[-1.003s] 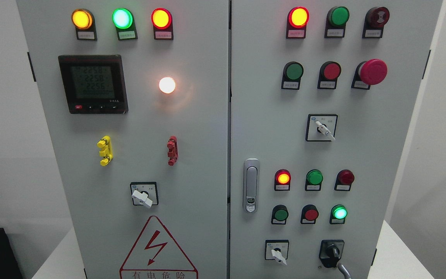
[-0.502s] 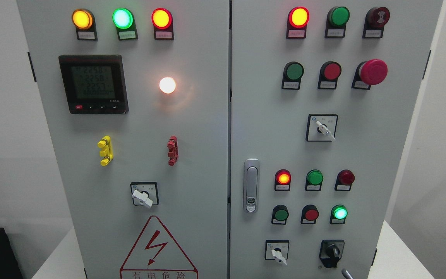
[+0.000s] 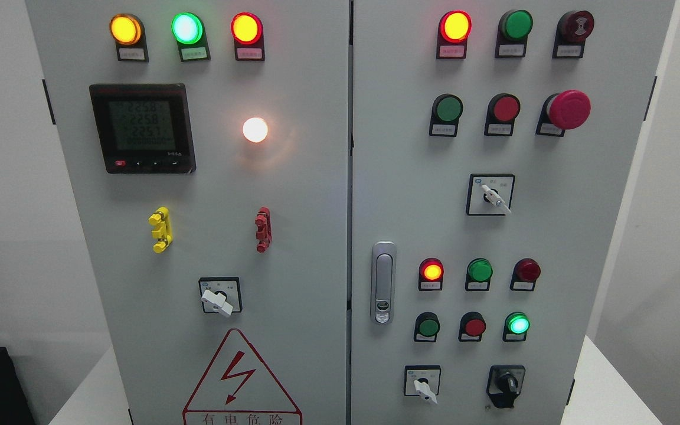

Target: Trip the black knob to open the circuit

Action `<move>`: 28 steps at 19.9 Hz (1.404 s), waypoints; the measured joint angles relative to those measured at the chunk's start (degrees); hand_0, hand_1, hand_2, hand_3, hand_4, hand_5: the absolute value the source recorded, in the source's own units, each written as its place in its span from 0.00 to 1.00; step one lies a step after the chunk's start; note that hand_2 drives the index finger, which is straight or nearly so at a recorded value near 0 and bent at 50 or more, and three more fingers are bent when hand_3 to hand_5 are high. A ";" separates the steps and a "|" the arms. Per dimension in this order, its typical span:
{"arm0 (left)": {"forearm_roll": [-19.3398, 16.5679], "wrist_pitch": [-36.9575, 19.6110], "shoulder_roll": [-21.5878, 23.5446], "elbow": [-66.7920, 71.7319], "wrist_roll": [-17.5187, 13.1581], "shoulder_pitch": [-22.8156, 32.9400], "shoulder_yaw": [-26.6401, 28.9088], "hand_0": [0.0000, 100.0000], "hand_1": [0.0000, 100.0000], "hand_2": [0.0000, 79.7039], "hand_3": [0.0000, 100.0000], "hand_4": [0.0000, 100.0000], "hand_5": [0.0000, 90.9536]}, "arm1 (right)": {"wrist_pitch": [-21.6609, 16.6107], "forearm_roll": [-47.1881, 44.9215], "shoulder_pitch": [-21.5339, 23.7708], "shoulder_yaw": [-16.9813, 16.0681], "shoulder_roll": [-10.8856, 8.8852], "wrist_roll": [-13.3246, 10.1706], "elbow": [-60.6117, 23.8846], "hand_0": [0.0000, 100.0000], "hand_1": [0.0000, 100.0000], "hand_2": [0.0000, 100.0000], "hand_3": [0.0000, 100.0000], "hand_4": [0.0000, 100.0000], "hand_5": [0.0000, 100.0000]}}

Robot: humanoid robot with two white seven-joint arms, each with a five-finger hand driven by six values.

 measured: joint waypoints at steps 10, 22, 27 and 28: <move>0.00 0.00 0.00 0.00 0.00 0.00 0.00 0.12 0.39 0.00 0.00 0.00 0.00 | -0.53 -1.66 1.98 0.19 -0.10 0.44 -0.74 0.03 0.00 0.00 0.28 0.14 0.02; 0.00 0.00 0.00 0.00 0.00 0.00 0.00 0.12 0.39 0.00 0.00 0.00 0.00 | -1.08 -2.82 2.04 0.21 -0.10 2.09 -0.74 0.01 0.00 0.00 0.09 0.00 0.00; 0.00 0.00 0.00 0.00 0.00 0.00 0.00 0.12 0.39 0.00 0.00 0.00 0.00 | -1.22 -2.88 2.28 0.21 -0.11 2.14 -0.74 0.01 0.00 0.00 0.04 0.00 0.00; 0.00 0.00 0.00 0.00 0.00 0.00 0.00 0.12 0.39 0.00 0.00 0.00 0.00 | -1.23 -2.89 2.29 0.21 -0.15 2.15 -0.74 0.01 0.00 0.00 0.03 0.00 0.00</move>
